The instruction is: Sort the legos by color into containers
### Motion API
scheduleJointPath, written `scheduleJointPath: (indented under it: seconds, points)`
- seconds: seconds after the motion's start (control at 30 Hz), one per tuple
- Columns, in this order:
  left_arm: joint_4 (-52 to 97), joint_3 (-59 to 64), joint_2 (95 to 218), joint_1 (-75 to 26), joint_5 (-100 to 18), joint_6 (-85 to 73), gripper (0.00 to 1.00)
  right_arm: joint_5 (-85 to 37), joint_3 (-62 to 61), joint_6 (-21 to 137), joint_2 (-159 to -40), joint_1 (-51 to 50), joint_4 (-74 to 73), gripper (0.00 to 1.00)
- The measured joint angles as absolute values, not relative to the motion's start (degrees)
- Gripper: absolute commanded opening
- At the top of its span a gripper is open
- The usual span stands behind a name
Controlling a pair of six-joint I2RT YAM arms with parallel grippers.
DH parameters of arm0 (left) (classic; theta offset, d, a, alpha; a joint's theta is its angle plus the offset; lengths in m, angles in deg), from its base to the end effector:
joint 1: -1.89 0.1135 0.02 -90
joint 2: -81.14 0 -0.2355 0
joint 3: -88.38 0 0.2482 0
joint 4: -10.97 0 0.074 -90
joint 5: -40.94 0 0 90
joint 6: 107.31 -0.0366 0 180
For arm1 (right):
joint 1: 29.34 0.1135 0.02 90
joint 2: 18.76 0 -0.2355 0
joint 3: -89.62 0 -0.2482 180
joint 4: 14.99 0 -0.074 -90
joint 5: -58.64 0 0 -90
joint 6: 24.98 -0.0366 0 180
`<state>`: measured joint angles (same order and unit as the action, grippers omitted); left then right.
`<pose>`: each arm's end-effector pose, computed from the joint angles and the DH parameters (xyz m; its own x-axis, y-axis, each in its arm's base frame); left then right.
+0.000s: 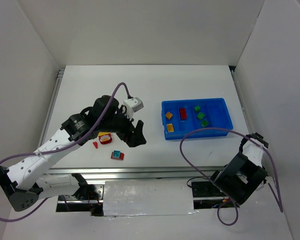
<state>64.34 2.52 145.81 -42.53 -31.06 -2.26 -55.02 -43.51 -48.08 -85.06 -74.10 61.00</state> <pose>0.1655 -0.1780 0.3581 -0.5887 0.2311 -0.7746 0.7244 0.5760 -0.3787 0.0956 -0.1155 0.1395 0.8458 0.3478 -0.4045 0.4077 -0.9104 0.0699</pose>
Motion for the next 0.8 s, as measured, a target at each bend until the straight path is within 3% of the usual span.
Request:
scheduleJointPath:
  seconds: [0.3, 0.57, 0.8]
  points:
    - [64.3, 2.5, 147.1, -42.5, -28.7, -2.4, 0.99, -54.9, -48.6, -48.1, -81.3, -74.1, 53.4, 0.99]
    - [64.3, 2.5, 148.2, -42.5, -28.1, -2.5, 1.00, -54.4, -48.6, -48.3, -85.1, -74.1, 51.3, 1.00]
    - [64.3, 2.3, 150.3, -42.5, -27.3, -2.6, 1.00, -54.2, -48.8, -48.6, -85.2, -74.1, 50.5, 0.84]
